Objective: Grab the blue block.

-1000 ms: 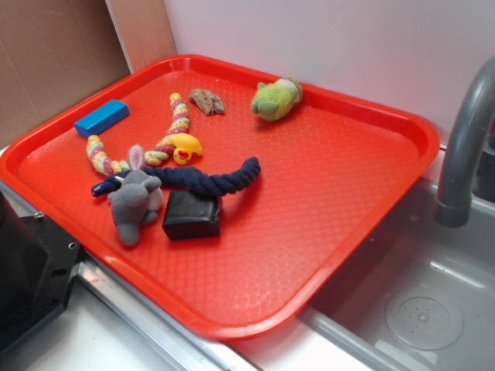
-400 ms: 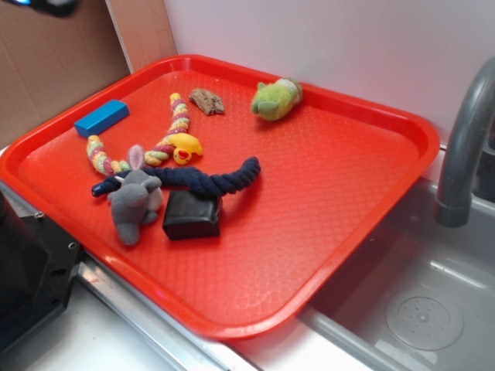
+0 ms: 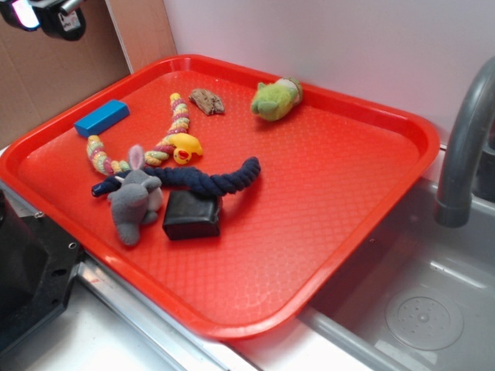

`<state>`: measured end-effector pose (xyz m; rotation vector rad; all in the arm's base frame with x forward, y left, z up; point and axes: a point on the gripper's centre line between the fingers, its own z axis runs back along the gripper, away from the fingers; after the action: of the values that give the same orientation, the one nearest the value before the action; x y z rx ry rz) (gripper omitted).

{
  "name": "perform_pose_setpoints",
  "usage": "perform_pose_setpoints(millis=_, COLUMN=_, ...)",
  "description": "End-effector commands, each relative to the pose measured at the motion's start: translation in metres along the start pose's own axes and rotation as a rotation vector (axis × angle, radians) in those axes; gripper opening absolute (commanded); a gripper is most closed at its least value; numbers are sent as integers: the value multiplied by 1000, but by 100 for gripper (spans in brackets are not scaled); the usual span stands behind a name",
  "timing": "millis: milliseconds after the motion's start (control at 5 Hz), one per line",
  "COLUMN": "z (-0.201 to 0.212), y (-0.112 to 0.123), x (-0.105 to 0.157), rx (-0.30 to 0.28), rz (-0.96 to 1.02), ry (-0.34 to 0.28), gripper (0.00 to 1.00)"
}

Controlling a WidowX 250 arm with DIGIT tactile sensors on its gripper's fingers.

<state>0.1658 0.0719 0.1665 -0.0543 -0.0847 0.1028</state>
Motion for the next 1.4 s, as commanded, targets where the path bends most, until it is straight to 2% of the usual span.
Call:
perform_pose_setpoints(millis=0, z=6, y=2, x=3, rx=8, rz=-11, ry=-20, gripper=100)
perform_pose_setpoints(millis=200, z=-33, y=40, x=19, rx=11, rz=21, ry=-38, gripper=100)
perform_pose_setpoints(millis=400, z=-67, y=51, x=21, rx=17, rz=16, ry=-32, gripper=100)
perform_pose_setpoints(millis=600, z=-92, y=71, x=27, rx=65, rz=15, ry=5, gripper=100)
perform_pose_setpoints(millis=800, z=-111, y=83, x=33, rx=86, rz=22, ry=38, gripper=100)
perform_pose_setpoints(millis=1000, z=-141, y=98, x=-19, rx=85, rz=11, ry=50, gripper=100)
perform_pose_setpoints(millis=1200, z=-152, y=102, x=-45, rx=90, rz=-4, ry=65, gripper=100)
